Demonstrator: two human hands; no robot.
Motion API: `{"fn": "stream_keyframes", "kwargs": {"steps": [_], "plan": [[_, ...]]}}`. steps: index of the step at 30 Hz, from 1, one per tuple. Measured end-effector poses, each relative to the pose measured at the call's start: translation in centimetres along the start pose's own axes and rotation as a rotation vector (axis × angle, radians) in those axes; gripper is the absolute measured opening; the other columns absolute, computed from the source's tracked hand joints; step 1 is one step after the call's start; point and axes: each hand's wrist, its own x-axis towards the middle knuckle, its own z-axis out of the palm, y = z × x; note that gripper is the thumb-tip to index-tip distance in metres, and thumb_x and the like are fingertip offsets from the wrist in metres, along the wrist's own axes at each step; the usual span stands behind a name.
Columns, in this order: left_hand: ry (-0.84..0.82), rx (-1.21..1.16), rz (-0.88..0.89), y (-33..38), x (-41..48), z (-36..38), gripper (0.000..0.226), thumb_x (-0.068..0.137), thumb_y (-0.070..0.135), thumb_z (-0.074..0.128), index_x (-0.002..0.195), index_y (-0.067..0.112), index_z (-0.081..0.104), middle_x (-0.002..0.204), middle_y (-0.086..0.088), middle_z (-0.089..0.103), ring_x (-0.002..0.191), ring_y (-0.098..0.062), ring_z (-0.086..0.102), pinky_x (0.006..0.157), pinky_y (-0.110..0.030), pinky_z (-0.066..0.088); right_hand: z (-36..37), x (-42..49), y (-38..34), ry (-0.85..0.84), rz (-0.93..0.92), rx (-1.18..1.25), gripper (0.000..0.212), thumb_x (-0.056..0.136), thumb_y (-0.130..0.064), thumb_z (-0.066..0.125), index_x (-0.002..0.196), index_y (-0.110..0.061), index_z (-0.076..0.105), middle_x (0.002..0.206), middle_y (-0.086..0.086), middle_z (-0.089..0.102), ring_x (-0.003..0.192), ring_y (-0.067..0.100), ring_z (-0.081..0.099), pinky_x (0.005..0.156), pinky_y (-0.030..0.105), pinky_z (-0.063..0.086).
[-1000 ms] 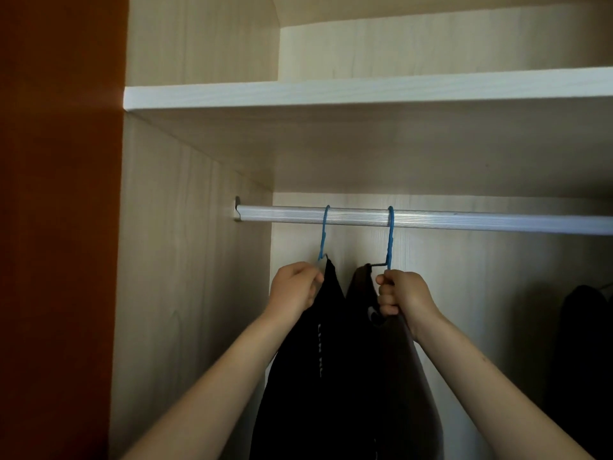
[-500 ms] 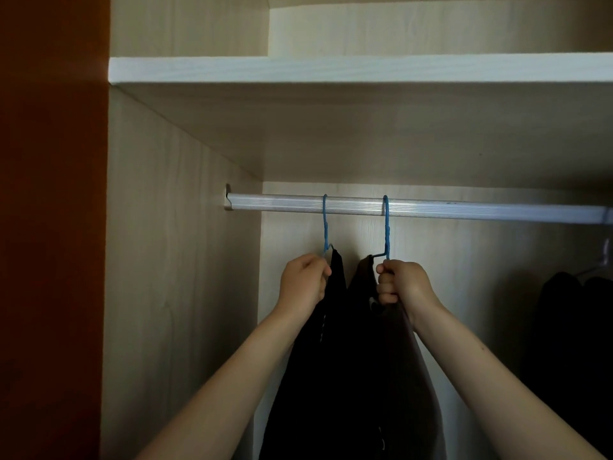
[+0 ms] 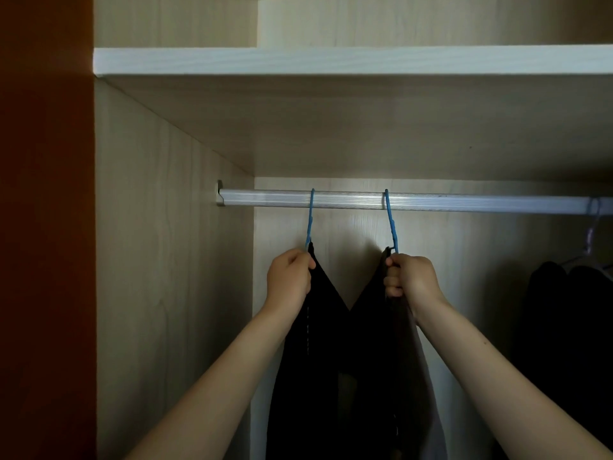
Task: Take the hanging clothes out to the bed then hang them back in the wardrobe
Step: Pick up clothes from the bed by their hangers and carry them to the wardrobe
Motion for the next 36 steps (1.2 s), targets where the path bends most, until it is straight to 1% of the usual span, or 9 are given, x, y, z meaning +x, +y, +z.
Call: {"fn": "stream_keyframes", "kwargs": {"steps": [5,9,12,14,17,21,25,30,36], "plan": [[-0.066,-0.002,-0.02,0.3,-0.4,0.2,0.027,0.094,0.007,0.043,0.069,0.008,0.052,0.041,0.004,0.036,0.034,-0.008,0.03,0.037,-0.019,0.027,-0.3,0.1,0.1,0.033,-0.024,-0.039,0.026,0.094,-0.003,0.037,0.07,-0.008,0.047,0.05,0.002,0.029,0.036,0.011,0.024,0.032,0.017,0.021],[-0.065,0.34,0.066,1.5,-0.3,-1.1,0.027,0.091,0.017,0.042,0.072,0.007,0.058,0.054,-0.005,0.057,0.045,-0.017,0.057,0.054,-0.028,0.043,-0.4,0.2,0.0,0.015,-0.015,-0.034,0.028,0.095,-0.002,0.037,0.069,-0.008,0.046,0.044,-0.002,0.028,0.031,0.008,0.022,0.032,0.016,0.019],[0.149,0.846,0.312,3.2,0.9,-2.1,0.023,0.091,0.025,0.042,0.084,0.011,0.058,0.076,-0.004,0.061,0.067,-0.02,0.058,0.058,-0.031,0.04,-0.5,0.1,-0.3,-0.015,0.004,-0.053,0.028,0.096,-0.004,0.037,0.07,-0.008,0.047,0.045,-0.002,0.029,0.03,0.008,0.023,0.033,0.015,0.021],[0.286,0.929,0.59,4.6,2.5,-2.4,0.017,0.091,0.022,0.045,0.09,0.012,0.058,0.086,-0.005,0.058,0.077,-0.025,0.054,0.064,-0.033,0.04,-0.5,-0.1,-0.5,-0.037,0.011,-0.084,0.029,0.096,-0.006,0.038,0.07,-0.006,0.049,0.042,-0.003,0.029,0.029,0.007,0.024,0.033,0.016,0.022],[0.266,1.036,0.859,5.4,6.1,-2.7,0.018,0.09,0.019,0.049,0.1,0.012,0.062,0.1,-0.007,0.059,0.092,-0.027,0.053,0.078,-0.036,0.041,-0.6,-0.4,-1.0,-0.06,0.006,-0.151,0.03,0.095,-0.004,0.039,0.07,-0.001,0.056,0.04,-0.001,0.032,0.03,0.01,0.029,0.037,0.021,0.028],[0.223,1.222,0.935,5.6,8.7,-3.3,0.03,0.095,0.031,0.04,0.105,0.015,0.064,0.104,-0.002,0.06,0.099,-0.023,0.048,0.088,-0.033,0.035,-1.0,0.0,-1.2,-0.051,-0.034,-0.25,0.027,0.092,-0.004,0.046,0.072,0.001,0.062,0.046,0.005,0.042,0.038,0.017,0.039,0.042,0.024,0.038],[0.091,1.258,0.931,5.7,9.9,-3.6,0.025,0.099,0.038,0.036,0.092,0.021,0.054,0.085,0.004,0.057,0.084,-0.02,0.051,0.075,-0.03,0.025,-0.9,0.8,-1.1,0.011,-0.141,-0.291,0.023,0.091,-0.005,0.049,0.071,0.0,0.061,0.045,0.003,0.044,0.032,0.012,0.036,0.038,0.018,0.033],[0.137,1.265,0.986,5.0,11.0,-3.9,0.033,0.093,0.045,0.03,0.091,0.023,0.054,0.089,0.0,0.062,0.087,-0.026,0.055,0.069,-0.03,0.016,-2.1,1.1,-1.4,0.113,-0.164,-0.22,0.031,0.087,0.001,0.048,0.058,-0.004,0.055,0.036,-0.002,0.037,0.027,0.01,0.03,0.035,0.014,0.023],[0.178,1.262,1.032,4.5,11.4,-3.7,0.039,0.089,0.047,0.029,0.092,0.021,0.058,0.095,-0.01,0.067,0.093,-0.034,0.06,0.071,-0.04,0.03,-6.8,1.3,-3.3,0.224,-0.166,-0.315,0.033,0.089,-0.001,0.05,0.056,-0.006,0.054,0.033,-0.003,0.038,0.024,0.008,0.03,0.032,0.013,0.023]]}}
